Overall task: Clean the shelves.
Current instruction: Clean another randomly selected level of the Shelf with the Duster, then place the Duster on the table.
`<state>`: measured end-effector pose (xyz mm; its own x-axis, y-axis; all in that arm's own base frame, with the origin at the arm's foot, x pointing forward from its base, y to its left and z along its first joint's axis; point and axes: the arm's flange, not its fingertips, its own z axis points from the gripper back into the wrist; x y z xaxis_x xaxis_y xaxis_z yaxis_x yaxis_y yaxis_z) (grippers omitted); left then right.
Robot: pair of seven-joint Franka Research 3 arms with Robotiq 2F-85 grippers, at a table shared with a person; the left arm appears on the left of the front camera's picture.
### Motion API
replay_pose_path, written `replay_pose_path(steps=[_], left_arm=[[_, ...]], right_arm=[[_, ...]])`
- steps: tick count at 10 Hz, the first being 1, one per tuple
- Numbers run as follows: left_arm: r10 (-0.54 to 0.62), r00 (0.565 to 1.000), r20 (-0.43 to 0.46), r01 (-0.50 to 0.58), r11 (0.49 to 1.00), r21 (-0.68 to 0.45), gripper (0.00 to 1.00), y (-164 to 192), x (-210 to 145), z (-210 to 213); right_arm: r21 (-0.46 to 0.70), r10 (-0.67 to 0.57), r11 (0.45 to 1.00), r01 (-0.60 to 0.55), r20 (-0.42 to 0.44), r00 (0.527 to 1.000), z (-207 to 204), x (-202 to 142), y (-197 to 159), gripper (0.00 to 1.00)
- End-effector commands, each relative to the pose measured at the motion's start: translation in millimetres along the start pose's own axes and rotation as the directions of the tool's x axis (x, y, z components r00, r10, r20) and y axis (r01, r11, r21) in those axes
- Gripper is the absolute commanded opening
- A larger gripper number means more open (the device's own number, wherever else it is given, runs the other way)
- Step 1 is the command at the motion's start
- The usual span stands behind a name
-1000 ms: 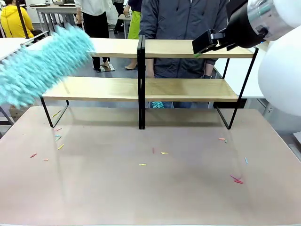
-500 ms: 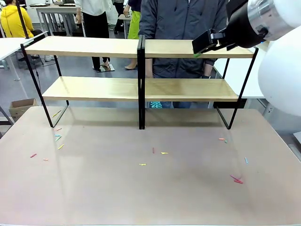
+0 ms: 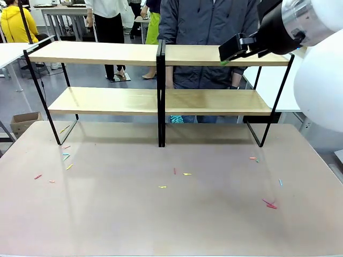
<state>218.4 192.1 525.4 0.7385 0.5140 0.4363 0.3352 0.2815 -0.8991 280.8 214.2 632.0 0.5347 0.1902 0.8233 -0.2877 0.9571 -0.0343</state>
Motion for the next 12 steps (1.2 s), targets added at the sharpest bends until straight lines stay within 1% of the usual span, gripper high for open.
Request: replay_pose_path(steps=[1,7,8,9,10,11,12], left_arm=[[-0.041,0.999,-0.011,0.041,0.999,0.001,0.13,-6,-2,5],[-0.041,0.999,-0.011,0.041,0.999,0.001,0.13,-6,-2,5],[-0.018,1.000,-0.003,0.018,1.000,0.008,0.13,-3,-4,4],[-0.223,0.918,-0.328,0.198,0.974,-0.108,0.13,-27,-16,-20],[-0.416,0.735,-0.536,0.308,0.908,-0.283,0.13,-45,-31,-40],[-0.511,0.537,-0.671,0.304,0.860,-0.411,0.13,-55,-48,-56],[-0.561,0.333,-0.758,0.300,0.825,-0.479,0.13,-55,-68,-75]], right_arm=[[-0.002,0.001,1.000,-0.001,0.003,1.000,0,0,0,1.00],[-0.002,0.001,1.000,-0.001,0.003,1.000,0,0,0,1.00],[0.000,0.000,1.000,0.000,0.000,1.000,0,0,0,1.00],[0.197,0.022,0.980,-0.011,-0.052,0.998,32,-9,-8,1.00],[0.287,-0.040,0.954,0.092,-0.184,0.982,44,-17,-32,1.00],[0.328,-0.158,0.913,0.243,-0.266,0.951,48,-30,-74,1.00],[0.482,-0.283,0.751,0.452,-0.383,0.879,43,-49,-126,1.00]])
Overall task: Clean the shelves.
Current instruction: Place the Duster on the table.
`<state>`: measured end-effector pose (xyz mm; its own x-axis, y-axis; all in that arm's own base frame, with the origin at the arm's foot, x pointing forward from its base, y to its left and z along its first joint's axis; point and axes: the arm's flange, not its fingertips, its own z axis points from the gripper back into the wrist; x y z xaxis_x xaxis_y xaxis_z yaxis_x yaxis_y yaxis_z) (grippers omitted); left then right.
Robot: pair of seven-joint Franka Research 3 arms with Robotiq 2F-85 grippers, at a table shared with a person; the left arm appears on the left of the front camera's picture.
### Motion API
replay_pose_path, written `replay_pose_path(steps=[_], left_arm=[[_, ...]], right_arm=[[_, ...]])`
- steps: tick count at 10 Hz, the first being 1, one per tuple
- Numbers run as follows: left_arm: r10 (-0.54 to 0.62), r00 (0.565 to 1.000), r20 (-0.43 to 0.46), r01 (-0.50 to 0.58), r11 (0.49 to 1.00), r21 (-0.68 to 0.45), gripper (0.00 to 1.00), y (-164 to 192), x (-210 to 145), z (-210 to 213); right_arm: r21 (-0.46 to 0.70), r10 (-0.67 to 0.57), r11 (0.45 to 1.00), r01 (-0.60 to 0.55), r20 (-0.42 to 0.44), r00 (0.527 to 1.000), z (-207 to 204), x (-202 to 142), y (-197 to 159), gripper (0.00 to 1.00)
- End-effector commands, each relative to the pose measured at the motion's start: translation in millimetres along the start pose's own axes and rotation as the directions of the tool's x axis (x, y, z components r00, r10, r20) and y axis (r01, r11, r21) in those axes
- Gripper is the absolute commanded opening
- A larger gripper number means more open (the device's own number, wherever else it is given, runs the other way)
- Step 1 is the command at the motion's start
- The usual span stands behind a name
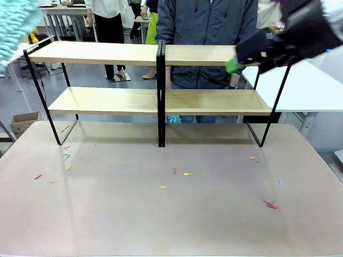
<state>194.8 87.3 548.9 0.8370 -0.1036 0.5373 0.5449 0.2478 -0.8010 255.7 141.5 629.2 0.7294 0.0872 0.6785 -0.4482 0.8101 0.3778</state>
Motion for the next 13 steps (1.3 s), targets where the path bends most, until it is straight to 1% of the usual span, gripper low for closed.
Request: replay_pose_path(steps=[1,2,3,4,5,6,7,8,9,10,11,12,13], left_arm=[[-0.437,0.661,-0.609,0.335,0.899,-0.282,0.13,6,-12,-48],[-0.483,0.493,-0.724,0.350,0.871,-0.344,0.13,12,-24,-81],[-0.480,0.251,-0.841,0.321,0.861,-0.395,0.13,26,-40,-111],[-0.434,0.068,-0.898,0.302,0.867,-0.396,0.13,41,-55,-135],[-0.371,0.081,-0.925,0.336,0.884,-0.325,0.13,54,-62,-156],[-0.161,0.771,-0.616,0.101,0.986,-0.132,0.13,6,-20,-108],[-0.161,0.771,-0.616,0.101,0.986,-0.132,0.13,6,-20,-108],[-0.161,0.771,-0.616,0.101,0.986,-0.132,0.13,6,-20,-108],[-0.185,0.676,-0.714,0.110,0.983,-0.150,0.13,21,-22,-124],[-0.309,0.661,-0.683,0.319,0.941,-0.117,0.13,24,-9,-137],[-0.321,0.652,-0.687,0.483,0.875,0.049,0.13,39,11,-154],[-0.366,0.616,-0.698,0.664,0.717,0.210,0.13,51,25,-168],[-0.395,0.551,-0.735,0.770,0.581,0.264,0.13,63,42,-178]], right_arm=[[0.213,-0.413,0.865,0.455,-0.213,0.885,28,-35,-126,1.00],[0.313,-0.474,0.772,0.553,-0.296,0.829,17,-67,-172,1.00],[0.339,-0.553,0.698,0.631,-0.306,0.775,5,-102,-205,1.00],[0.333,-0.622,0.642,0.690,-0.300,0.724,-9,-138,-228,1.00],[0.317,-0.638,0.622,0.716,-0.325,0.698,-26,-168,-231,1.00],[0.016,-0.633,0.737,0.675,-0.333,0.699,-44,-185,-209,1.00],[0.377,-0.565,0.673,0.637,-0.294,0.771,30,-90,-262,1.00],[0.377,-0.565,0.673,0.637,-0.294,0.771,30,-90,-262,1.00],[0.241,-0.645,0.650,0.720,-0.326,0.691,6,-109,-294,1.00],[0.243,-0.516,0.725,0.644,-0.428,0.742,-12,-86,-264,1.00],[0.246,-0.489,0.676,0.694,-0.555,0.673,-37,-78,-257,1.00],[0.213,-0.472,0.659,0.722,-0.631,0.616,-59,-86,-254,1.00],[0.205,-0.490,0.618,0.759,-0.655,0.575,-76,-98,-257,1.00]])
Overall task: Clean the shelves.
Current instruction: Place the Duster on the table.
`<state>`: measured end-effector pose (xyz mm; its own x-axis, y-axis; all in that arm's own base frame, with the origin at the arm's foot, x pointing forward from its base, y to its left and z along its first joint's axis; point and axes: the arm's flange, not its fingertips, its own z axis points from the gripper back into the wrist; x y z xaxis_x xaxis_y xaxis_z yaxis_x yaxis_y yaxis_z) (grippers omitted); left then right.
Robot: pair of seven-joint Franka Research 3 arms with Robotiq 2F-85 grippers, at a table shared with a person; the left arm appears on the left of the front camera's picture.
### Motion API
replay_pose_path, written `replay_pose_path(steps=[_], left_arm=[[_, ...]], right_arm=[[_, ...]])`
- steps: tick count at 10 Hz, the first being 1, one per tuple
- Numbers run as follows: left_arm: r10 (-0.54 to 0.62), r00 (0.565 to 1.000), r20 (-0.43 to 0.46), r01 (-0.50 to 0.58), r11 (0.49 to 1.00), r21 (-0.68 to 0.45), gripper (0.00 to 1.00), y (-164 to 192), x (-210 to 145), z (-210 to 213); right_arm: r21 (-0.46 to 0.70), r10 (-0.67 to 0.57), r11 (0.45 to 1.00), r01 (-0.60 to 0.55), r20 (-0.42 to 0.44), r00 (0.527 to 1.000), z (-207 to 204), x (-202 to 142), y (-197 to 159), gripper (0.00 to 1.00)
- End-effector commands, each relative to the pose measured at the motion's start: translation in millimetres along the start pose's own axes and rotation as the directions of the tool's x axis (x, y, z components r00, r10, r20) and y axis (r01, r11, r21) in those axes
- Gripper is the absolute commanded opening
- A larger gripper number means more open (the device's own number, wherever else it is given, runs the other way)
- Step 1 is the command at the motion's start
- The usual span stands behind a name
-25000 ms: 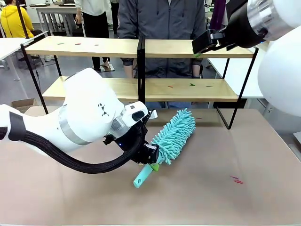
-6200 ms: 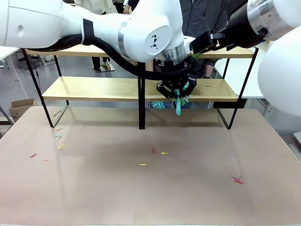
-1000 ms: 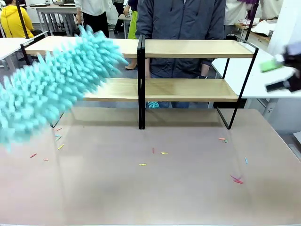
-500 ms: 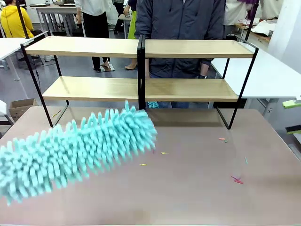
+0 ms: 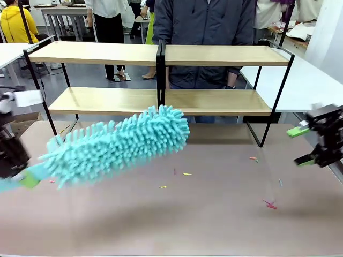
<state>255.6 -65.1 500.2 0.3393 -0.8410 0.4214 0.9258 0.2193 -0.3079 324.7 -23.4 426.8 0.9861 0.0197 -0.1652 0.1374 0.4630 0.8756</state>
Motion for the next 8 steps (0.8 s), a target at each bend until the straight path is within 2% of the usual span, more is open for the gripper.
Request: replay_pose_path(steps=[1,2,3,4,5,8], left_arm=[[-0.069,0.993,-0.099,0.105,0.899,0.425,0.13,42,12,-27],[-0.046,0.973,-0.227,0.144,0.887,0.438,0.13,64,22,-34],[0.021,0.934,-0.355,0.162,0.864,0.477,0.13,90,23,-43],[0.131,0.922,-0.365,0.095,0.836,0.540,0.13,114,18,-45],[-0.124,0.959,-0.254,0.218,0.897,0.385,0.13,62,41,-15],[-0.124,0.959,-0.254,0.218,0.897,0.385,0.13,62,41,-15]], right_arm=[[0.106,-0.099,0.989,0.103,-0.049,0.994,-7,20,-22,1.00],[0.154,-0.152,0.975,0.162,-0.075,0.986,-19,23,-32,1.00],[0.032,-0.053,0.998,0.054,-0.050,0.997,-15,8,-13,1.00],[0.032,-0.053,0.998,0.054,-0.050,0.997,-15,8,-13,1.00],[0.032,-0.053,0.998,0.054,-0.050,0.997,-15,8,-13,1.00],[0.032,-0.053,0.998,0.054,-0.050,0.997,-15,8,-13,1.00]])
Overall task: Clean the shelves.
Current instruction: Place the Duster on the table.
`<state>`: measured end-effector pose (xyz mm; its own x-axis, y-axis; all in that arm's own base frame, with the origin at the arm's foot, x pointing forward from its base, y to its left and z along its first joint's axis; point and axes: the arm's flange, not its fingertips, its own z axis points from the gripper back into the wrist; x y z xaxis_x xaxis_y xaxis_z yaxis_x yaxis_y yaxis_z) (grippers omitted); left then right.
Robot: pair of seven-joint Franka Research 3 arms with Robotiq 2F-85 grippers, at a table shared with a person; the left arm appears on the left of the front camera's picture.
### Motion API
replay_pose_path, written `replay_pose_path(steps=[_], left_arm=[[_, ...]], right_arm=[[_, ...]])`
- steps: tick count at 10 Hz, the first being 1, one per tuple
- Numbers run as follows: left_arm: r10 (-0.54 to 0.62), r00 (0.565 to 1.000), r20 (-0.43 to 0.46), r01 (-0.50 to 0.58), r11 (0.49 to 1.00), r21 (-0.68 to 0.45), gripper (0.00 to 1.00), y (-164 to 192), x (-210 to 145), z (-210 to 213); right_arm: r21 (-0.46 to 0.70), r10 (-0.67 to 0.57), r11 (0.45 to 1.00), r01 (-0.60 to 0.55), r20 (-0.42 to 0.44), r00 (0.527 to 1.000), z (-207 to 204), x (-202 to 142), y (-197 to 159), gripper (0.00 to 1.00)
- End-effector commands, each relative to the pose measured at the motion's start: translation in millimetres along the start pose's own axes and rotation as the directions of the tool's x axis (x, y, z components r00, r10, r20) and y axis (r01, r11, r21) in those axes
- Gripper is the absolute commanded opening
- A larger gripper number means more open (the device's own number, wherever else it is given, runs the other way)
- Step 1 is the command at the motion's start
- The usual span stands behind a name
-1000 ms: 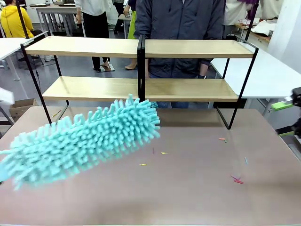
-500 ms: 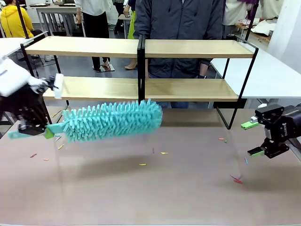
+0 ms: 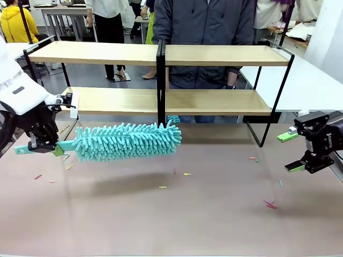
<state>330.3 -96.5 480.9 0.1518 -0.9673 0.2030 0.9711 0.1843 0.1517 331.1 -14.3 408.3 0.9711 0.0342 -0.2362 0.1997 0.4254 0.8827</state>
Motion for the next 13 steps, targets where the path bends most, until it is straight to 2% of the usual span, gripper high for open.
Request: replay_pose_path(steps=[1,2,3,4,5,6,8,9,10,11,12,13], left_arm=[[0.007,1.000,-0.021,-0.007,1.000,0.016,0.13,8,-1,-9],[-0.065,0.998,-0.018,0.067,0.985,0.160,0.13,9,-14,-16],[-0.199,0.980,0.009,0.195,0.966,0.171,0.13,8,-32,-23],[-0.177,0.984,0.003,0.175,0.975,0.139,0.13,15,-50,-32],[-0.156,0.987,0.047,0.153,0.986,0.069,0.13,27,-70,-38],[-0.128,0.991,0.050,0.127,0.992,0.010,0.13,39,-91,-45],[-0.134,0.988,0.079,0.138,0.989,-0.057,0.13,44,-105,-52],[-0.108,0.993,0.048,0.111,0.991,-0.069,0.13,46,-111,-55],[-0.109,0.992,0.065,0.114,0.989,-0.092,0.17,49,-111,-55],[-0.092,0.992,0.083,0.098,0.993,-0.072,0.71,50,-107,-55],[-0.052,0.995,0.089,0.058,0.996,-0.073,0.75,51,-101,-49],[-0.006,0.995,0.101,0.011,0.999,-0.052,1.00,49,-93,-40]], right_arm=[[-0.010,0.005,1.000,-0.005,-0.004,1.000,1,-1,-2,1.00],[-0.010,0.005,1.000,-0.005,-0.004,1.000,1,-1,-2,1.00],[-0.010,0.005,1.000,-0.005,-0.004,1.000,1,-1,-2,1.00],[-0.010,0.005,1.000,-0.005,-0.004,1.000,1,-1,-2,1.00],[-0.001,-0.002,1.000,0.002,-0.001,1.000,-1,0,-1,1.00],[-0.006,0.016,1.000,-0.016,0.019,1.000,-8,0,6,1.00],[-0.020,-0.060,0.998,0.061,0.051,0.997,-21,12,6,1.00],[-0.011,0.001,1.000,-0.001,-0.002,1.000,-6,2,2,1.00],[-0.011,0.001,1.000,-0.001,-0.002,1.000,-6,2,2,1.00],[-0.011,0.001,1.000,-0.001,-0.002,1.000,-6,2,2,1.00],[-0.023,-0.012,1.000,0.012,0.003,1.000,-12,6,3,1.00],[-0.013,-0.016,1.000,0.017,0.034,0.999,-8,2,6,1.00]])
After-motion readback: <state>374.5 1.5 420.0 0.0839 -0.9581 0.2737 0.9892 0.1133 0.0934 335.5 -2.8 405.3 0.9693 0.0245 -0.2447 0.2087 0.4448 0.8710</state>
